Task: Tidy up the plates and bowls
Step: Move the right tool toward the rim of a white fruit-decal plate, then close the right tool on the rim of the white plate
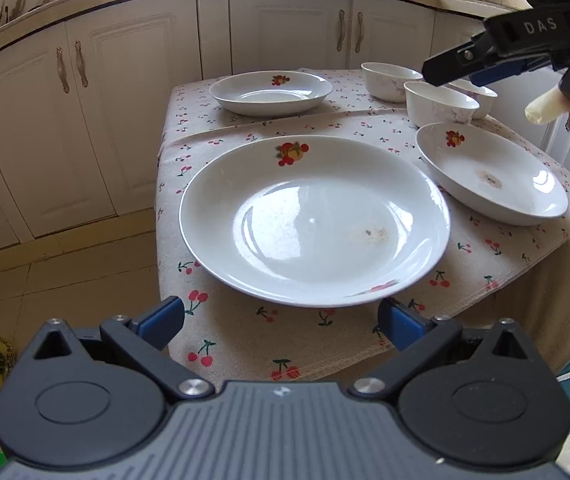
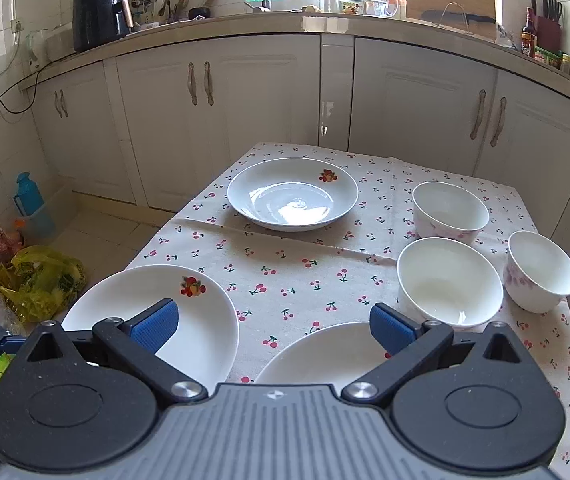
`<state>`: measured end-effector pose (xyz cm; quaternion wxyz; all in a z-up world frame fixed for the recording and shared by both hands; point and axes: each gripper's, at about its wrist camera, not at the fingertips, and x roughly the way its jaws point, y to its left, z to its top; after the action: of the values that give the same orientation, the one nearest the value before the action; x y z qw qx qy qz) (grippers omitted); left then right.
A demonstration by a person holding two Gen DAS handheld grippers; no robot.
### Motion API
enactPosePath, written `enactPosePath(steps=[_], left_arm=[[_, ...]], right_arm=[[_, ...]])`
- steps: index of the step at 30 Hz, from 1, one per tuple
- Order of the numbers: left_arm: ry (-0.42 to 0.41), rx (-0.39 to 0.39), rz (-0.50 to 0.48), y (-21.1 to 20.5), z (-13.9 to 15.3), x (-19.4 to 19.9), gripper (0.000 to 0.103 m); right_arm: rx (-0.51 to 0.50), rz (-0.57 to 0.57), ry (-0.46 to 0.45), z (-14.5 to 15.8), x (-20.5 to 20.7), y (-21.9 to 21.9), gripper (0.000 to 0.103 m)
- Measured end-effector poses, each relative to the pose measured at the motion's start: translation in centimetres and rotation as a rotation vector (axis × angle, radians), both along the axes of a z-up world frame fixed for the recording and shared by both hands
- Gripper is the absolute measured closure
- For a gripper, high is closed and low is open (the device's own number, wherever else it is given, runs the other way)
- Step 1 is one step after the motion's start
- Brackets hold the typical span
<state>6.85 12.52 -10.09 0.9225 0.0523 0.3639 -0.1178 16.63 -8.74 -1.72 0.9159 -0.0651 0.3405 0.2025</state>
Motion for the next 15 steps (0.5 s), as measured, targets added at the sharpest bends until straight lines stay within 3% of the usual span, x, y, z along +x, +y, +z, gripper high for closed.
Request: enactPosePath(steps=[8, 15], left_arm=[[0.014, -0.035, -0.074, 0.4, -0.8, 1.4, 0.000], [0.023, -0.036, -0.111, 0.6, -0.7, 1.8, 0.000]], right_arm=[[-0.026, 0.027, 0.053, -1.3, 1.9, 1.6, 0.000], [-0.047, 0.121, 0.092, -2.3, 3.7, 3.6, 0.000]])
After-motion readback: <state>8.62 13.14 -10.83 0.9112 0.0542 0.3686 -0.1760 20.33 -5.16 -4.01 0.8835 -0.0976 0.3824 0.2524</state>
